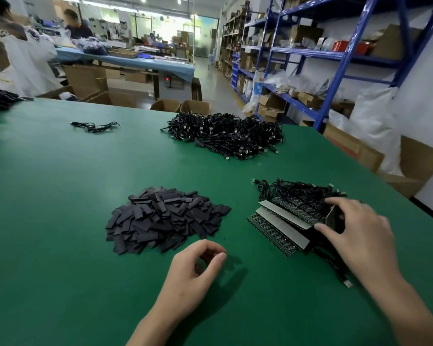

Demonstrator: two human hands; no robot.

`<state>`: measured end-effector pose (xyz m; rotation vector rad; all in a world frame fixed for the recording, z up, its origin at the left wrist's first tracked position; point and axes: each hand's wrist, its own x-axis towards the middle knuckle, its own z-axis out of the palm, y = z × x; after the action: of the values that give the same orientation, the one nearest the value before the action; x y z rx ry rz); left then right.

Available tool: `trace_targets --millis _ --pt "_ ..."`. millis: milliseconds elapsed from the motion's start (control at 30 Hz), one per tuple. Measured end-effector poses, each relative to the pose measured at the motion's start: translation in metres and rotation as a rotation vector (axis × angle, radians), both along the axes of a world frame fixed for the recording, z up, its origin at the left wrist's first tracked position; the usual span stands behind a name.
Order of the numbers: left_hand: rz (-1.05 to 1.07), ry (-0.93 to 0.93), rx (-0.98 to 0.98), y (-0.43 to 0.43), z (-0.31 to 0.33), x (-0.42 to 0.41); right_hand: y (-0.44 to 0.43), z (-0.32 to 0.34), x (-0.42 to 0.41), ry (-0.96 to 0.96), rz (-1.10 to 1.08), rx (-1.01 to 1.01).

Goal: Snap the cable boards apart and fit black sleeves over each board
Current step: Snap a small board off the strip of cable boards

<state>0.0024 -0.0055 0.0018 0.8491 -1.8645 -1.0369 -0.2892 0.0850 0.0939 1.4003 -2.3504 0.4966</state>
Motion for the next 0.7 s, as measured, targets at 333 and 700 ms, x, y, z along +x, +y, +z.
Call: trace_targets --millis 333,700 --pt "0.012 -0.037 0.003 0.0 0.0 0.0 -0.03 0.077 -0.019 -0.332 0.084 -0.347" --pt "0.013 -0.001 0.064 0.0 0.0 0.0 -0.062 0.133 0.007 -0.548 0.304 -0.739"
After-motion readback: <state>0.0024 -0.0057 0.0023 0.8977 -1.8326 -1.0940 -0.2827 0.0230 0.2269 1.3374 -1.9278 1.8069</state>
